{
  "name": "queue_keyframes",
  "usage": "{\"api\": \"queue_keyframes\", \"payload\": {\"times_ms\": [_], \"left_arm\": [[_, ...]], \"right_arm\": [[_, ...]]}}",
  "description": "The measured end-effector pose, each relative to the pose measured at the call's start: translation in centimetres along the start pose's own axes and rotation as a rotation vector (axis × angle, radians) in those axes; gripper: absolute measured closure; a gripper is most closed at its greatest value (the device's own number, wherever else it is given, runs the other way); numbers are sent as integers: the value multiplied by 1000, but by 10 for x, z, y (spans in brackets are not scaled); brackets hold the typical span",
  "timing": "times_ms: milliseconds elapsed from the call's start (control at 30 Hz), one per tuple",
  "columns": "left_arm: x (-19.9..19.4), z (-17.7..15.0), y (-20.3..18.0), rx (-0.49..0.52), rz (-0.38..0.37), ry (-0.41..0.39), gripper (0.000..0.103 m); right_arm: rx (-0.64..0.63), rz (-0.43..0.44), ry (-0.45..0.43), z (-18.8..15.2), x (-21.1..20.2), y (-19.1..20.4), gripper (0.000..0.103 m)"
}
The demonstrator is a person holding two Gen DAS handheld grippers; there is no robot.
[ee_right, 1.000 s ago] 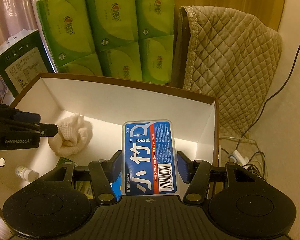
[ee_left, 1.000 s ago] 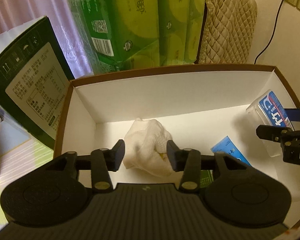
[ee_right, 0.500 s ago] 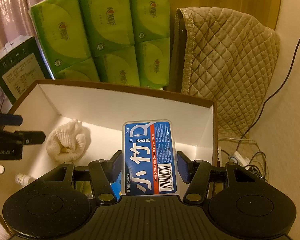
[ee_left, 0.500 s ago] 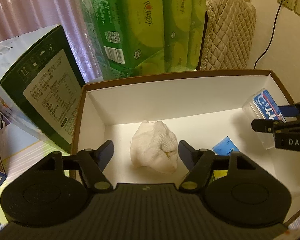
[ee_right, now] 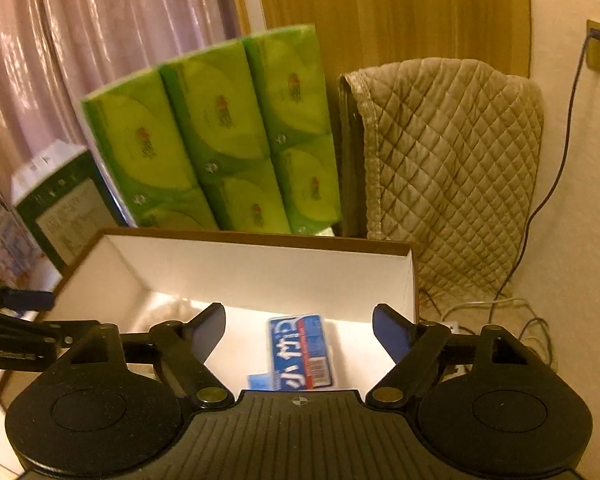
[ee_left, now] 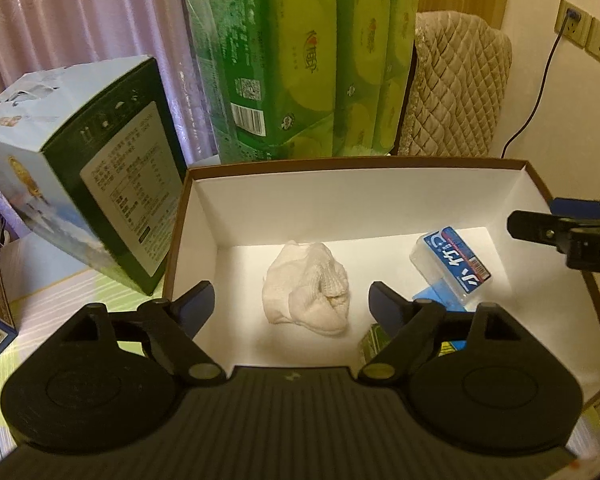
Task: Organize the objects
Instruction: 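Open the left tool to drop the towel while the right tool releases the toothpick case, then move both tools back from the box toward the remaining items on the table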
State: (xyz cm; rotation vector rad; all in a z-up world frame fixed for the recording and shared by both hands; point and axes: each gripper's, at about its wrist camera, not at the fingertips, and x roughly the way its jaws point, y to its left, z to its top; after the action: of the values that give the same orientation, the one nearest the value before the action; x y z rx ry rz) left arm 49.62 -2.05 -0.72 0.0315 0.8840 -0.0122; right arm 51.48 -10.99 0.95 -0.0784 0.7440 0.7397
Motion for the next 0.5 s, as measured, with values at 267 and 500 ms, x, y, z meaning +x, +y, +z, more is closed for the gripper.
{"api": "queue_keyframes", "payload": {"times_ms": [267,500], "left_arm": [[-44,-12,4,-33,-3,-47,16],[-90,-30,6,-66,-14,-80,15]], "right_arm": [[46,32,-25,-22,-47,6,24],[58,46,-23,-41,-88,15,24]]}}
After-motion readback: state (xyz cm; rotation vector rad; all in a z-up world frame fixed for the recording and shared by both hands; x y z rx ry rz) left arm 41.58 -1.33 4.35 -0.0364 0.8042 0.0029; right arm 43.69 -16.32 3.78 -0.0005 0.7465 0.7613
